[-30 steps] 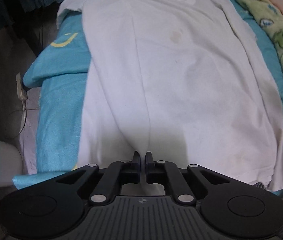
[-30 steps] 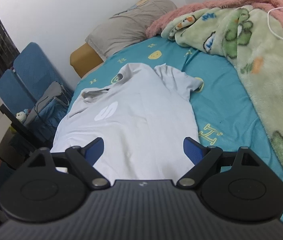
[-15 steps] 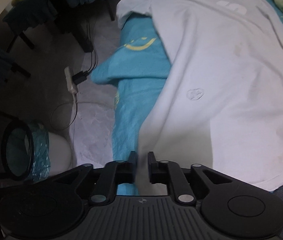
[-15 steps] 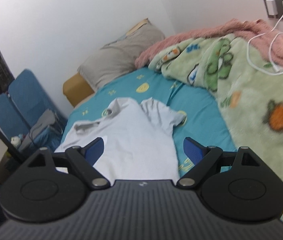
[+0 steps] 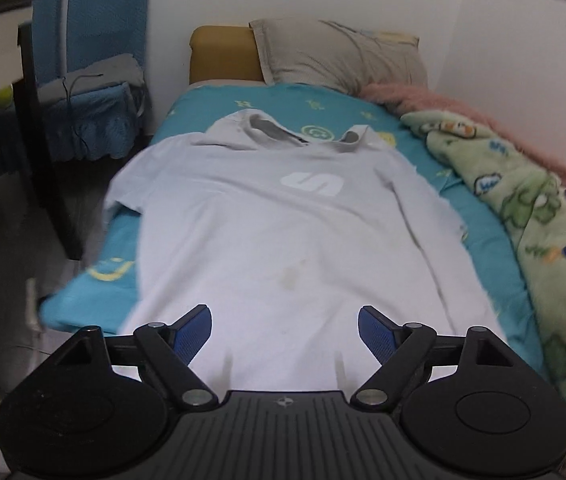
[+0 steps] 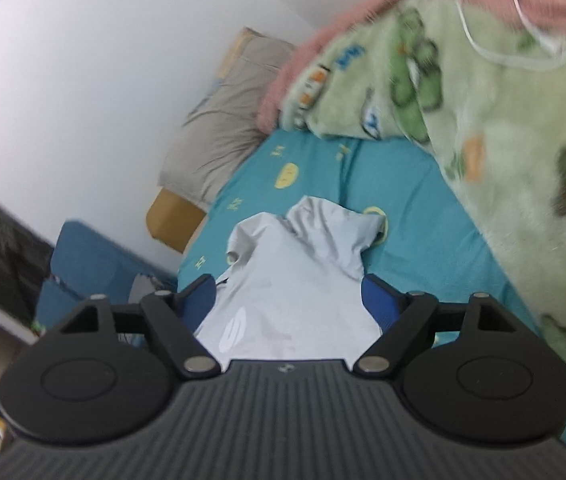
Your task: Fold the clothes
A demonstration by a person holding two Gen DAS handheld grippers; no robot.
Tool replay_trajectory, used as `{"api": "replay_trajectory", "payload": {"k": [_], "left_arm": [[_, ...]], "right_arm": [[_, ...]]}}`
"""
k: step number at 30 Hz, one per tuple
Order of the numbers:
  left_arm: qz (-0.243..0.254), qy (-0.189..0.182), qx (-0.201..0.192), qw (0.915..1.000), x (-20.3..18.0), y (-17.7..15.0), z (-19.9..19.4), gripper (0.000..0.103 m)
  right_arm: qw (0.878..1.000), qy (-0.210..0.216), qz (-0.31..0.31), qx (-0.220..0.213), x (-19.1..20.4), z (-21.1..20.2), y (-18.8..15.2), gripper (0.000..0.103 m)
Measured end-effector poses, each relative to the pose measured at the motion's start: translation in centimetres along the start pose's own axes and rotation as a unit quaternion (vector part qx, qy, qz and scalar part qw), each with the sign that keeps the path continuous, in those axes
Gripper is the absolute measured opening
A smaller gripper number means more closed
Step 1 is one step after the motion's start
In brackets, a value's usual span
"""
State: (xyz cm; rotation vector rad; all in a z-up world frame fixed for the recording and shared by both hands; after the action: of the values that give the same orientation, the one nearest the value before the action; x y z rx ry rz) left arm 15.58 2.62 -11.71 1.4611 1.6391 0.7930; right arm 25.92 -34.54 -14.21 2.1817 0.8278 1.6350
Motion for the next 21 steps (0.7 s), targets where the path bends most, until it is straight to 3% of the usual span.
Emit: {"api": "replay_trajectory", "payload": {"k": [2,8,14,17,21], "left_arm": [[-0.018,-0.007,-0.005,0.9998,-0.7,-1.4,2.3,0.082],[-0.020,-0.016,0.006,0.9997,0.9,-4.6,7.8,0.082],[-0.027,-0.035,0.010,0.9990,1.6,-5.3,9.7,0.082],[-0.038,-0.040,0.013,0.9984,1.9,-5.6,10.4,0.082],[-0.050,-0.046,0.008,0.9977,2.0,-5.6,10.9,0.083]], "right_arm": [[1.000,-0.010,0.026,0.012,-1.7,2.7,-0.3,0.074],[0.993,-0.024,0.113,0.039,-6.8,11.2,-1.8,0.073],[0.991,-0.013,0.119,0.060,-6.9,20.5,-4.6,0.072],[0.996,-0.014,0.091,0.007,-6.7,22.1,-4.8,0.071],[0.990,0.026,0.138,-0.021,-7.5,23.8,-4.1,0.072]]}}
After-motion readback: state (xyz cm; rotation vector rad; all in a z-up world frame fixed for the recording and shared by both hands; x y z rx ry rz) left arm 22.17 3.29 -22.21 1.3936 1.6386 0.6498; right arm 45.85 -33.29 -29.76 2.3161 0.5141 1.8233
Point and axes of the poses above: each gripper's, at about its wrist camera, not at the fingertips, and z roughly the way its jaws point, x to its left, y to its top, the point moved 6 cm from there along z, roughly the way its jaws point, and after that the axes turned 14 degrees about -x, right-handed, at the moved point
